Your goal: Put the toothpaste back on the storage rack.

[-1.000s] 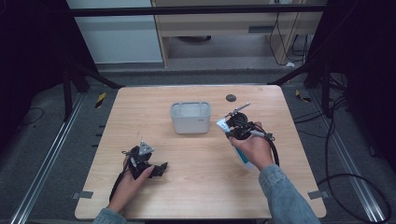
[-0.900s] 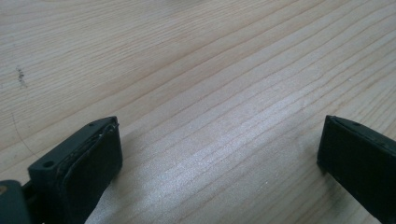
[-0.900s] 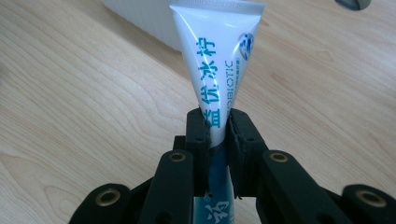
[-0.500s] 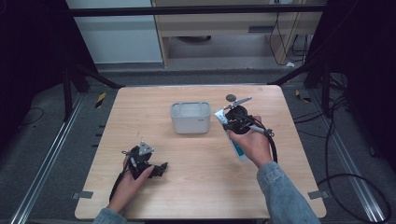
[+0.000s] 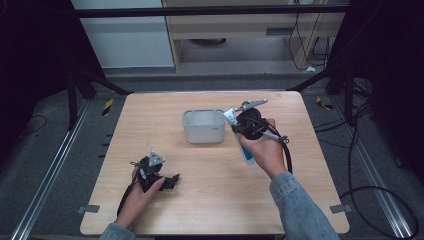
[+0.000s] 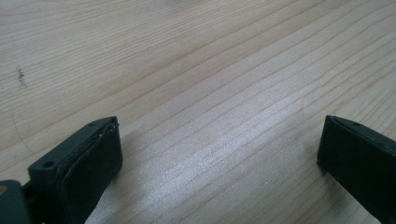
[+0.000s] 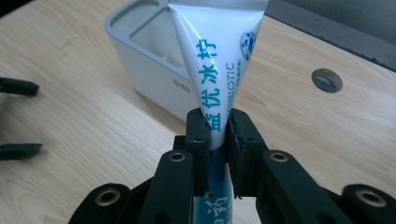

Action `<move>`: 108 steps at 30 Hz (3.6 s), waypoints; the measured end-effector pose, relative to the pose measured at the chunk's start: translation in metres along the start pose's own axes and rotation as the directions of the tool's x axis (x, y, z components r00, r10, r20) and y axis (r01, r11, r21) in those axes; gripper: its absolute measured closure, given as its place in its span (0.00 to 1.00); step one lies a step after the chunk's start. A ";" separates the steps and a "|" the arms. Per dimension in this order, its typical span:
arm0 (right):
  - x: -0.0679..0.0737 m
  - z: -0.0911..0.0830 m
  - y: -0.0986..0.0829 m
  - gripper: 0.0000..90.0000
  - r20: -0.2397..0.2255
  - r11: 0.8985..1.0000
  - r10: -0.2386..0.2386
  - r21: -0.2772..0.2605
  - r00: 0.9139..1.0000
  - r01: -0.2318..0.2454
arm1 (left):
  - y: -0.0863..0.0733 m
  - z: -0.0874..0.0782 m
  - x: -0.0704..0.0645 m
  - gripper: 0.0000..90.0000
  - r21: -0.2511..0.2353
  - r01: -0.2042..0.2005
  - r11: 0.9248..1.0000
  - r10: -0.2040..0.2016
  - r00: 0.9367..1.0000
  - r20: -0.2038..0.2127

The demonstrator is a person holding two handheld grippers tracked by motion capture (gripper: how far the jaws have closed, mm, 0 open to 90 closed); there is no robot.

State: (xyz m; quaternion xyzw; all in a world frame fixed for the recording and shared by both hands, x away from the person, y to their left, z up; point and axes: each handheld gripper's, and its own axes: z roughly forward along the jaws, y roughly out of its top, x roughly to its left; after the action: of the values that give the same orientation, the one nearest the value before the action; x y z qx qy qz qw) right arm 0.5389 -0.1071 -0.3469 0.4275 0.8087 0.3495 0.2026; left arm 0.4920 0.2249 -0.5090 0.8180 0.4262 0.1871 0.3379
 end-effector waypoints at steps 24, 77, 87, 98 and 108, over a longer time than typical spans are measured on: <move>0.022 -0.007 0.036 0.88 0.044 0.981 0.035 -0.192 0.998 -0.026 | 0.000 0.000 0.000 0.00 -0.001 -0.002 1.000 0.002 1.000 0.001; 0.024 0.029 0.115 0.88 0.092 0.915 0.087 -0.402 0.992 -0.043 | 0.000 0.000 0.000 0.00 0.000 -0.002 1.000 0.002 1.000 0.001; 0.024 0.033 0.116 0.88 0.097 0.907 0.083 -0.420 0.992 -0.035 | 0.000 0.000 0.000 0.00 0.000 -0.002 1.000 0.002 1.000 0.000; 0.033 0.040 0.116 0.88 0.091 0.908 0.062 -0.419 0.994 -0.018 | 0.000 0.000 0.000 0.00 0.000 -0.002 1.000 0.002 1.000 0.000; 0.041 0.048 0.115 0.88 0.075 0.905 0.057 -0.425 0.996 -0.020 | 0.000 0.000 0.000 0.00 0.001 -0.003 1.000 0.003 1.000 0.001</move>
State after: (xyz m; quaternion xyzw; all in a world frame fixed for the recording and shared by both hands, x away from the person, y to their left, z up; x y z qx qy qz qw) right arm 0.6099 -0.0094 -0.2950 0.4039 0.6955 0.5020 0.3180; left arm 0.4921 0.2250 -0.5089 0.8188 0.4250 0.1868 0.3376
